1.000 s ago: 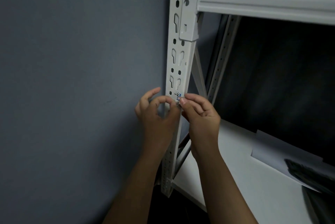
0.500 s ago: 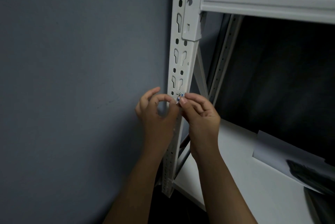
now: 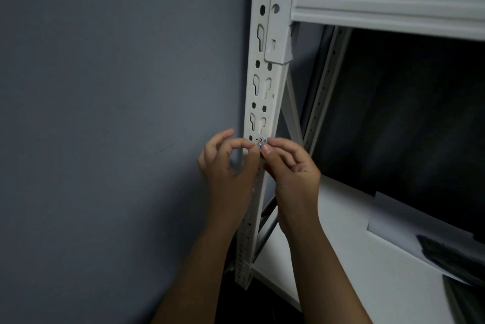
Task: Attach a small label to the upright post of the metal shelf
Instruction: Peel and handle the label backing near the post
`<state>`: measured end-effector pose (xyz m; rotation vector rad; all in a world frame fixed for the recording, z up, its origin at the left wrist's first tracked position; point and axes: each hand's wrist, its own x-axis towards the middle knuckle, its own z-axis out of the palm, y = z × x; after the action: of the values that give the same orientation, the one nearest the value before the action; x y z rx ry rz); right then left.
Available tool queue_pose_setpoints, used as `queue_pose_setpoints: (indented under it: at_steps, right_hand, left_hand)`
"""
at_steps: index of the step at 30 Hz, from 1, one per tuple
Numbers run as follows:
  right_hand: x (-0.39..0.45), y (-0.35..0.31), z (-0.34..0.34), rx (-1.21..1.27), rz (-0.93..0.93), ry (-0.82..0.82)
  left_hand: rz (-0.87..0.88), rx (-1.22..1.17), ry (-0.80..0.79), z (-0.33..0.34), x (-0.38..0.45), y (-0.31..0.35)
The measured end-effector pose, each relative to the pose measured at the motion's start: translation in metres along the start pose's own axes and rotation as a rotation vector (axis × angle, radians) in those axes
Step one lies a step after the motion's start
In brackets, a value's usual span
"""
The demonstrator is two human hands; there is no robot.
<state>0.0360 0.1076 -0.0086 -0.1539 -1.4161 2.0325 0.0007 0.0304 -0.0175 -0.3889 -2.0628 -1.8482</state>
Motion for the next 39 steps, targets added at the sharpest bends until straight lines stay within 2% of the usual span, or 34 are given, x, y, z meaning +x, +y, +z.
queue_pose_setpoints:
  at_steps: [16, 19, 25, 31, 35, 39]
  right_hand:
    - [-0.002, 0.007, -0.004, -0.472, -0.368, -0.029]
    - [-0.002, 0.008, -0.005, -0.550, -0.479, -0.017]
    - [-0.003, -0.002, -0.002, -0.111, -0.113, 0.010]
    - [-0.002, -0.002, -0.004, -0.095, -0.115, 0.046]
    - [0.000, -0.003, -0.006, -0.085, -0.062, -0.030]
    - [-0.003, -0.002, -0.004, -0.037, -0.048, -0.042]
  left_hand:
    - [-0.039, 0.032, -0.009, -0.006, 0.003, 0.000]
    - [-0.084, -0.057, -0.044, -0.007, 0.004, 0.003]
    - [-0.160, -0.154, -0.118, -0.009, 0.005, 0.007]
    - [-0.221, -0.273, -0.140, -0.009, 0.006, 0.008]
    - [-0.223, -0.325, -0.190, -0.010, 0.006, 0.007]
    - [-0.214, -0.353, -0.167, -0.010, 0.007, 0.005]
